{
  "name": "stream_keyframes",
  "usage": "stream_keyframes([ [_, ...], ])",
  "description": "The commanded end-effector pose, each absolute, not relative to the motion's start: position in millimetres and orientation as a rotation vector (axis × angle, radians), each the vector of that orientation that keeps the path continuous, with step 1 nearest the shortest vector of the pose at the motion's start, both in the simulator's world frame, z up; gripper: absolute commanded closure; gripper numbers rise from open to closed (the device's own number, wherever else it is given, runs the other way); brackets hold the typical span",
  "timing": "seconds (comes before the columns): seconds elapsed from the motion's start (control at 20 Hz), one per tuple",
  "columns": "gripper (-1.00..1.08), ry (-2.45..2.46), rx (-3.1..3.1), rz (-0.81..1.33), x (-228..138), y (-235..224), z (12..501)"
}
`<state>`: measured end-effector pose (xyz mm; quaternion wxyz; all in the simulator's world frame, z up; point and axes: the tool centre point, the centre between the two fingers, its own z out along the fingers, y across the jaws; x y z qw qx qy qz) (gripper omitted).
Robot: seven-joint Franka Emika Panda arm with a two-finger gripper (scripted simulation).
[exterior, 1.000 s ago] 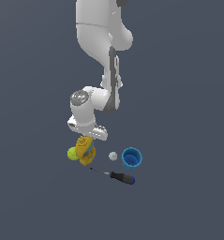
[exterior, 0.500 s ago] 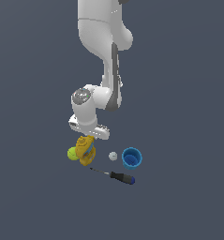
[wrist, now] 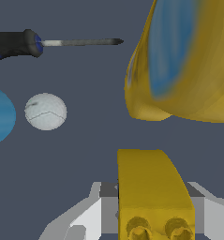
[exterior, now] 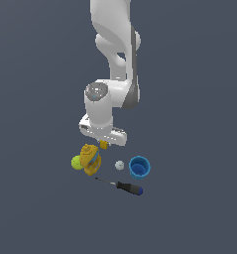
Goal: Pick up a designated object from a clutter of objects.
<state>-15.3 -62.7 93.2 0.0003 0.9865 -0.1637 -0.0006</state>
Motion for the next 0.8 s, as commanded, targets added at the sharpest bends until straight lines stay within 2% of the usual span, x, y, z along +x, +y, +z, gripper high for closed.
stream_keyframes([
  [0.0, 1.08, -0.514, 3.097, 0.0, -7, -46, 115],
  [0.75, 1.08, -0.515, 3.095, 0.001, 47, 60, 253],
])
